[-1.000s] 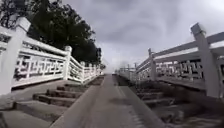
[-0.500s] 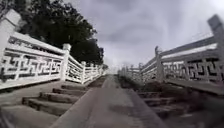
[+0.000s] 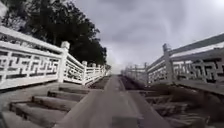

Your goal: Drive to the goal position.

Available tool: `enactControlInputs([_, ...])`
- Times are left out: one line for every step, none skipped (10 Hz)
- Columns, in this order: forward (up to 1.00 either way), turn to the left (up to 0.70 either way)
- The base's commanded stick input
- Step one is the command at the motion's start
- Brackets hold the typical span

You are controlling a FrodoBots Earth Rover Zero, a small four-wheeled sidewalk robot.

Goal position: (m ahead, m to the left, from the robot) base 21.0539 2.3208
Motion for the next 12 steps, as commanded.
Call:
enactControlInputs([0.70, 0.00])
enactControlInputs([0.70, 0.00])
enactControlInputs([0.70, 0.00])
enactControlInputs([0.70, -0.07])
enactControlInputs([0.70, -0.12])
enactControlInputs([0.70, 0.00])
enactControlInputs([0.70, 0.00])
enactControlInputs([0.70, 0.00])
enactControlInputs([0.70, 0.00])
enactControlInputs([0.70, 0.00])
enactControlInputs([0.70, 0.00])
enactControlInputs([0.70, 0.00])
